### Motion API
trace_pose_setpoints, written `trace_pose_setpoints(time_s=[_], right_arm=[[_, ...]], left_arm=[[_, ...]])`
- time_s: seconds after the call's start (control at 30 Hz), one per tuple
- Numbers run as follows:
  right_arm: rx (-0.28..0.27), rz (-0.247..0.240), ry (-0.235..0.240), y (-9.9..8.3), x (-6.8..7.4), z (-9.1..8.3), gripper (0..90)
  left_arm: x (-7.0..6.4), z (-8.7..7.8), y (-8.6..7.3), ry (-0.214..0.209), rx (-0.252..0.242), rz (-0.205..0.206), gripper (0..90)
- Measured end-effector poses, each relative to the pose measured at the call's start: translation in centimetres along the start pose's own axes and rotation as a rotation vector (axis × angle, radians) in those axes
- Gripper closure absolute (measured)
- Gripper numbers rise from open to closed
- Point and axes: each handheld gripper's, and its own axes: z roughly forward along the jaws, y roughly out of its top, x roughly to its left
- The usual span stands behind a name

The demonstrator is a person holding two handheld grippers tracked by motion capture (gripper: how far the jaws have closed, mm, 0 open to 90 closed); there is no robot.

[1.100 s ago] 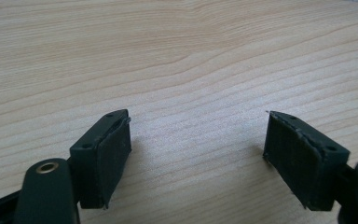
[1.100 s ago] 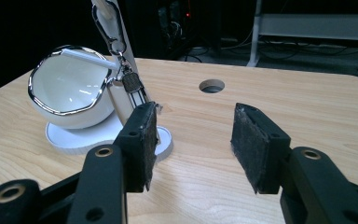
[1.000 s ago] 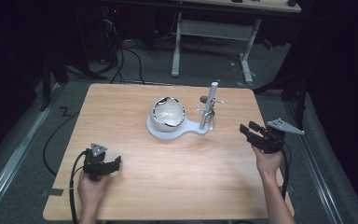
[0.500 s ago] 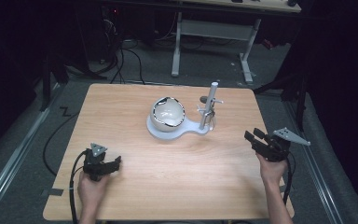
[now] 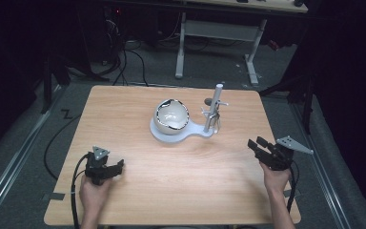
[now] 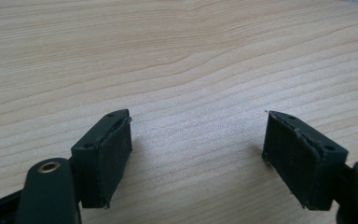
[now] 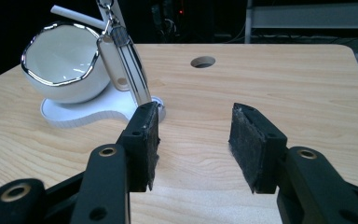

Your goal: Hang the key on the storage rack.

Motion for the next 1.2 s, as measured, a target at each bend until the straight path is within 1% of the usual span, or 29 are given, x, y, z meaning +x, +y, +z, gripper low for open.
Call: trace_pose_setpoints(time_s=[0.13, 0.3, 0.5, 0.63, 0.67, 0.8, 1.0, 1.07, 1.2], right_arm=[[0.013, 0.002, 0.004, -0.3, 0.3, 0.2, 52.3], [0.021, -0.006, 0.004, -0.7, 0.6, 0.5, 52.2], [0.025, 0.007, 0.01, -1.4, 0.6, 0.7, 52.8], [0.055, -0.045, -0.015, -1.8, 1.2, 1.5, 53.8], [0.06, -0.071, -0.023, -1.9, 1.4, 1.8, 54.0], [0.069, -0.101, -0.023, -2.0, 1.9, 2.2, 54.3], [0.106, -0.092, -0.005, -2.4, 2.1, 3.0, 52.6], [0.109, -0.096, -0.006, -2.4, 2.1, 3.1, 52.4], [0.124, -0.084, -0.01, -2.5, 2.0, 3.5, 51.5]], left_arm=[[0.0, 0.0, 0.0, -0.001, 0.0, 0.0, 23.9], [0.0, 0.0, 0.0, -0.002, 0.0, 0.001, 23.8], [0.0, 0.0, 0.0, -0.001, 0.0, 0.002, 23.6], [0.0, 0.0, 0.0, 0.0, 0.0, 0.002, 23.6], [0.0, 0.0, 0.0, 0.0, 0.0, 0.001, 23.7], [0.0, 0.0, 0.0, 0.0, 0.0, 0.001, 23.7], [0.0, 0.0, 0.0, 0.0, 0.0, 0.001, 23.7], [0.0, 0.0, 0.0, 0.0, 0.0, 0.001, 23.7], [-0.1, 0.0, 0.0, 0.0, 0.0, 0.0, 23.7]])
